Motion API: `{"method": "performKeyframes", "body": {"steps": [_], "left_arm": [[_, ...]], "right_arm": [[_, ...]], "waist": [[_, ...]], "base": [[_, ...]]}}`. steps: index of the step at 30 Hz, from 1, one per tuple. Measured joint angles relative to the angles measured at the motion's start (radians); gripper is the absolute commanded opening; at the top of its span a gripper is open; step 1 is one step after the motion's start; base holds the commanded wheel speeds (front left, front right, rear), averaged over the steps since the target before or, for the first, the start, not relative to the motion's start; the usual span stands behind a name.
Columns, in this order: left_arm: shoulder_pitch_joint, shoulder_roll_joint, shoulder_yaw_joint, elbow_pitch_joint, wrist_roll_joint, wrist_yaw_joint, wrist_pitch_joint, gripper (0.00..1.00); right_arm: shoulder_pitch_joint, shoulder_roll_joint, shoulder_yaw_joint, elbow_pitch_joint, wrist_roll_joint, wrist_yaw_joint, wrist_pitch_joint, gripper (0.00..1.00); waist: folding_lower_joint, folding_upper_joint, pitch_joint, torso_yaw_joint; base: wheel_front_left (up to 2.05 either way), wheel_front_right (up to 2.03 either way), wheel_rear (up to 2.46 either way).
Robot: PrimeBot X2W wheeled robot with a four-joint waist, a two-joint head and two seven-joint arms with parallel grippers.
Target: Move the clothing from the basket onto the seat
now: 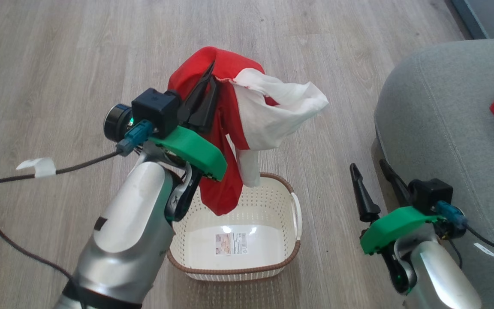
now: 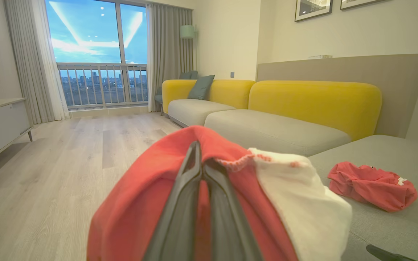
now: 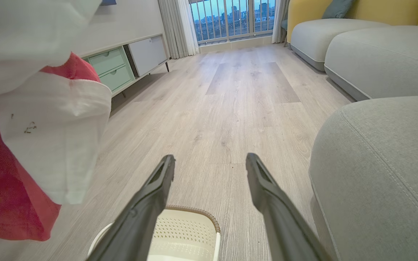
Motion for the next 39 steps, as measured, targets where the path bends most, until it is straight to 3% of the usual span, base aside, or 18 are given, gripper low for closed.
{"method": "performKeyframes", "body": {"steps": [6, 16, 21, 24, 29, 35, 39], "left_arm": [[0.000, 0.004, -0.005, -0.014, -0.004, 0.000, 0.008, 0.00], [0.000, 0.009, -0.016, -0.014, -0.012, 0.000, 0.008, 0.00], [0.000, 0.009, -0.026, -0.007, -0.019, 0.000, 0.007, 0.00], [0.000, 0.009, -0.033, 0.002, -0.019, 0.000, 0.007, 0.00], [0.000, 0.008, -0.061, 0.010, -0.021, -0.007, 0.007, 0.00], [0.000, 0.006, -0.099, 0.021, -0.035, -0.013, 0.006, 0.00], [0.000, 0.005, -0.124, 0.024, -0.039, -0.016, -0.001, 0.00]], "right_arm": [[0.000, 0.000, 0.030, -0.026, 0.017, 0.000, 0.000, 1.00], [-0.149, -0.011, 0.186, -0.305, 0.053, 0.000, 0.000, 1.00], [-0.209, -0.026, 0.283, -0.359, 0.053, 0.000, 0.000, 1.00], [-0.241, -0.032, 0.356, -0.323, 0.050, 0.000, 0.000, 1.00], [-0.328, -0.033, 0.477, -0.164, 0.029, 0.000, 0.000, 1.00], [-0.438, -0.019, 0.533, 0.061, -0.012, 0.000, 0.000, 1.00], [-0.477, -0.014, 0.595, 0.154, 0.030, 0.000, 0.020, 1.00]], "waist": [[0.0000, 0.0000, 0.004, -0.001], [0.0001, 0.0000, 0.021, -0.001], [0.0001, 0.0000, 0.029, 0.005], [0.0001, 0.0000, 0.031, 0.008], [0.0001, 0.0000, 0.030, 0.016], [0.0001, 0.0000, 0.024, 0.031], [0.0002, 0.0000, 0.027, 0.047]], "base": [[0.00, 0.00, 0.00], [0.00, 0.00, 0.00], [0.00, 0.00, 0.00], [0.00, 0.00, 0.00], [0.00, 0.00, 0.00], [0.00, 0.00, 0.00], [0.00, 0.00, 0.00]]}}
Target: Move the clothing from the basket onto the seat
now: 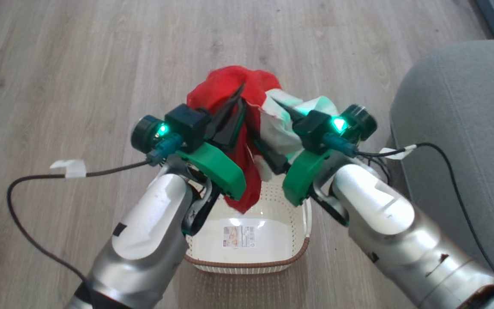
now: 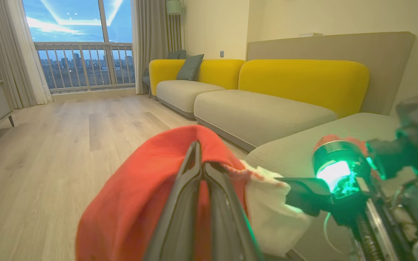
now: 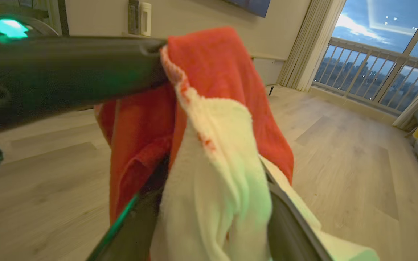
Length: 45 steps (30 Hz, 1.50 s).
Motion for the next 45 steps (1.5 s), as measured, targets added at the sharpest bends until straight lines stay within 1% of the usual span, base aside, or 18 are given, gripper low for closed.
{"method": "performKeyframes", "body": {"steps": [5, 6, 7, 8, 12, 15, 16, 17, 18, 21, 22, 23, 28, 30, 36, 41, 45], "left_arm": [[0.000, -0.001, -0.033, 0.007, -0.019, -0.001, -0.001, 0.00], [0.000, -0.001, -0.037, 0.008, -0.024, -0.001, -0.001, 0.00], [0.000, -0.001, -0.039, 0.010, -0.025, -0.001, -0.001, 0.00], [0.000, -0.001, -0.041, 0.010, -0.030, -0.001, -0.001, 0.00], [0.000, -0.001, -0.047, 0.013, -0.033, 0.004, -0.002, 0.00], [0.000, -0.001, -0.046, 0.017, -0.033, 0.008, -0.010, 0.00], [0.000, -0.001, -0.045, 0.018, -0.033, 0.008, -0.010, 0.07], [0.000, -0.001, -0.045, 0.018, -0.033, 0.008, -0.010, 0.37], [0.000, -0.001, -0.044, 0.020, -0.033, 0.008, -0.010, 1.00], [0.000, -0.001, -0.035, 0.021, -0.031, 0.008, -0.012, 1.00], [0.000, -0.001, -0.035, 0.021, -0.031, 0.008, -0.012, 1.00], [0.000, 0.000, -0.031, 0.025, -0.024, 0.008, -0.011, 1.00], [0.020, 0.004, -0.007, 0.027, -0.011, -0.003, -0.012, 1.00], [0.028, 0.005, -0.001, 0.029, -0.011, -0.007, -0.012, 1.00], [0.064, 0.010, 0.017, 0.049, 0.006, -0.029, -0.012, 1.00], [0.084, 0.020, 0.038, 0.059, 0.031, -0.047, -0.012, 1.00], [0.119, 0.023, 0.053, 0.068, 0.040, -0.065, -0.012, 1.00]], "right_arm": [[-0.005, 0.008, 0.090, 0.053, 0.117, 0.000, 0.017, 1.00], [-0.008, 0.008, 0.101, 0.065, 0.132, 0.000, 0.017, 0.86], [-0.012, 0.008, 0.107, 0.075, 0.151, 0.000, 0.017, 0.40], [-0.019, 0.008, 0.112, 0.087, 0.166, 0.000, 0.015, 0.00], [-0.037, 0.008, 0.114, 0.125, 0.205, 0.000, -0.001, 0.00], [-0.042, 0.008, 0.088, 0.144, 0.216, 0.000, -0.012, 0.00], [-0.042, 0.008, 0.075, 0.148, 0.217, 0.000, -0.012, 0.00], [-0.042, 0.008, 0.060, 0.150, 0.217, 0.000, -0.013, 0.00], [-0.042, 0.008, 0.040, 0.148, 0.217, 0.000, -0.013, 0.00], [-0.042, 0.008, -0.030, 0.135, 0.202, 0.000, -0.013, 0.00], [-0.042, 0.008, -0.030, 0.135, 0.202, 0.000, -0.013, 0.00], [-0.041, 0.008, -0.075, 0.128, 0.182, 0.000, -0.013, 0.00], [-0.028, 0.007, -0.181, 0.099, 0.124, 0.000, -0.013, 0.00], [-0.021, 0.007, -0.197, 0.089, 0.115, 0.000, -0.013, 0.00], [0.034, 0.004, -0.261, 0.048, 0.087, 0.000, -0.013, 0.00], [0.050, -0.003, -0.301, -0.002, 0.073, 0.000, -0.013, 0.00], [0.068, -0.012, -0.320, -0.033, 0.070, 0.000, -0.016, 0.00]], "waist": [[0.0000, 0.0000, -0.001, 0.026], [-0.0001, 0.0000, -0.002, 0.031], [-0.0001, 0.0000, -0.002, 0.035], [-0.0001, 0.0000, -0.002, 0.039], [-0.0001, 0.0000, 0.002, 0.045], [0.0000, 0.0000, 0.006, 0.039], [-0.0001, 0.0000, 0.007, 0.035], [-0.0001, 0.0000, 0.008, 0.031], [-0.0001, 0.0000, 0.009, 0.026], [-0.0001, 0.0000, 0.014, 0.010], [-0.0001, 0.0000, 0.014, 0.010], [0.0000, 0.0000, 0.017, -0.001], [0.0000, 0.0000, 0.023, -0.035], [0.0000, 0.0000, 0.024, -0.043], [-0.0001, 0.0000, 0.023, -0.099], [-0.0001, 0.0000, 0.022, -0.166], [-0.0001, 0.0000, 0.021, -0.235]], "base": [[0.00, 0.00, 0.00], [0.00, 0.00, 0.00], [0.00, 0.00, 0.00], [0.00, 0.00, 0.00], [0.00, 0.00, 0.00], [0.00, 0.00, 0.00], [0.00, 0.00, 0.00], [0.00, 0.00, 0.00], [0.00, 0.00, 0.00], [0.00, 0.00, 0.00], [0.00, 0.00, 0.00], [0.00, 0.00, 0.00], [0.00, 0.00, 0.00], [0.00, 0.00, 0.00], [0.00, 0.00, 0.00], [0.00, 0.00, 0.00], [0.00, 0.00, 0.00]]}}
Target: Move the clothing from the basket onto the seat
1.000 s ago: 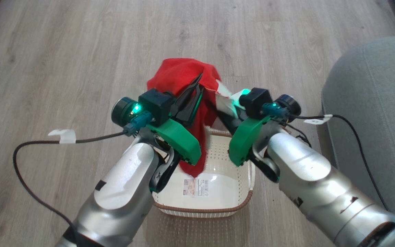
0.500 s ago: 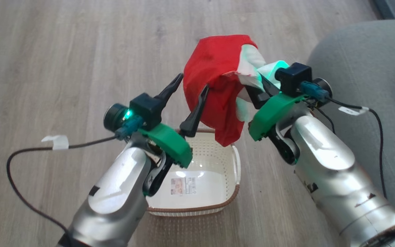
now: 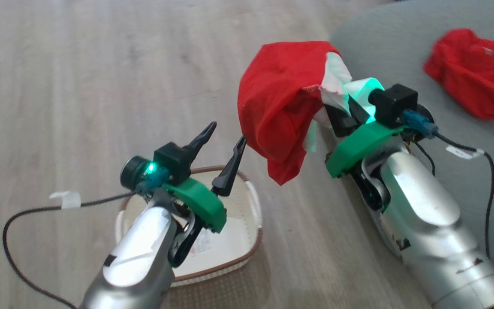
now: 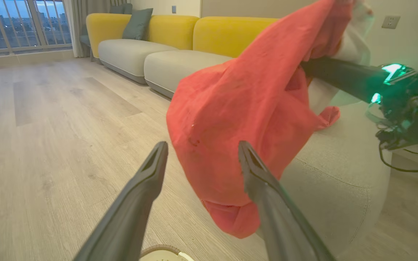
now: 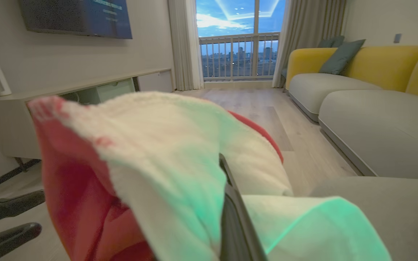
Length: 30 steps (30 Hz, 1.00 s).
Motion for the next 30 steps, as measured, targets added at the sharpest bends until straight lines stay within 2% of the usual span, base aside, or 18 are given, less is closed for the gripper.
{"method": "performKeyframes", "body": {"steps": [12, 15, 18, 25, 30], "left_arm": [[0.031, 0.001, 0.053, 0.012, 0.036, -0.025, -0.002, 1.00], [0.030, -0.005, 0.042, 0.020, 0.044, -0.033, -0.002, 1.00], [0.021, -0.011, 0.024, 0.033, 0.044, -0.034, -0.002, 1.00], [-0.029, -0.011, -0.019, 0.070, 0.041, -0.042, -0.002, 1.00], [-0.039, -0.009, -0.052, 0.072, 0.025, -0.042, -0.002, 1.00]], "right_arm": [[0.056, -0.014, -0.044, -0.104, 0.010, 0.000, 0.000, 0.00], [0.091, -0.034, -0.099, -0.144, 0.007, 0.000, -0.001, 0.00], [0.141, -0.058, -0.166, -0.188, -0.011, 0.000, -0.001, 0.00], [0.250, -0.067, -0.286, -0.284, -0.053, 0.000, -0.001, 0.00], [0.262, -0.091, -0.353, -0.320, -0.075, 0.000, -0.001, 0.00]], "waist": [[0.0000, 0.0000, 0.009, -0.237], [0.0000, 0.0000, 0.018, -0.286], [0.0000, 0.0000, 0.038, -0.311], [0.0000, 0.0000, 0.080, -0.336], [0.0000, 0.0000, 0.115, -0.343]], "base": [[0.00, 0.00, 0.00], [0.00, 0.00, 0.00], [0.00, 0.00, 0.00], [0.00, 0.00, 0.00], [0.00, 0.00, 0.00]]}}
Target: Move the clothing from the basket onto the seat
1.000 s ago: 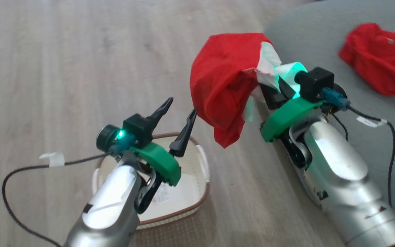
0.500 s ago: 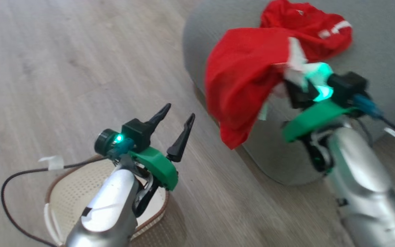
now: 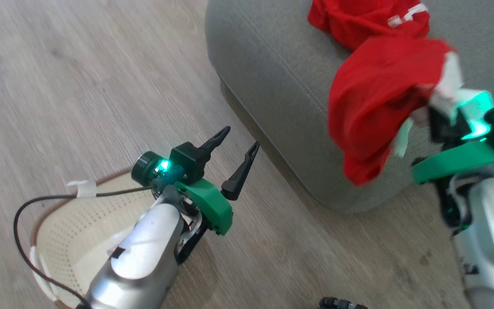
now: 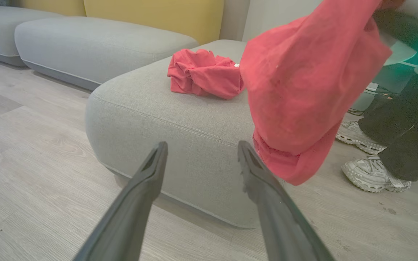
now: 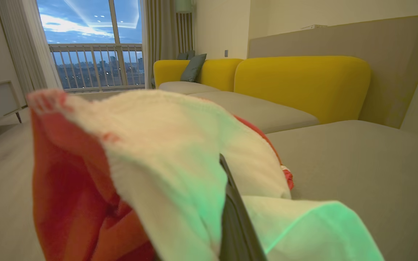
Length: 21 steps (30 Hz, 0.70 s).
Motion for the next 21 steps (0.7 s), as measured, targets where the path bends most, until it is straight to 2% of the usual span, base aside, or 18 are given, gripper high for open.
{"method": "performKeyframes", "body": {"steps": [6, 17, 21], "left_arm": [[-0.031, 0.040, -0.009, 0.002, 0.000, 0.000, 0.000, 1.00], [-0.062, 0.148, -0.011, -0.023, 0.012, 0.000, 0.000, 1.00], [-0.079, 0.164, -0.023, -0.035, 0.021, 0.000, 0.000, 1.00]], "right_arm": [[-0.105, -0.014, -0.067, 0.025, -0.029, 0.000, 0.000, 0.00], [-0.520, -0.052, -0.163, 0.198, -0.121, 0.000, 0.000, 0.00], [-0.646, -0.106, -0.229, 0.272, -0.166, 0.000, 0.000, 0.00]], "waist": [[0.0001, 0.0000, 0.074, 0.000], [0.0002, 0.0000, 0.233, 0.001], [0.0004, 0.0000, 0.286, 0.022]], "base": [[0.00, 0.00, 0.00], [0.00, 0.00, 0.00], [0.00, 0.00, 0.00]]}}
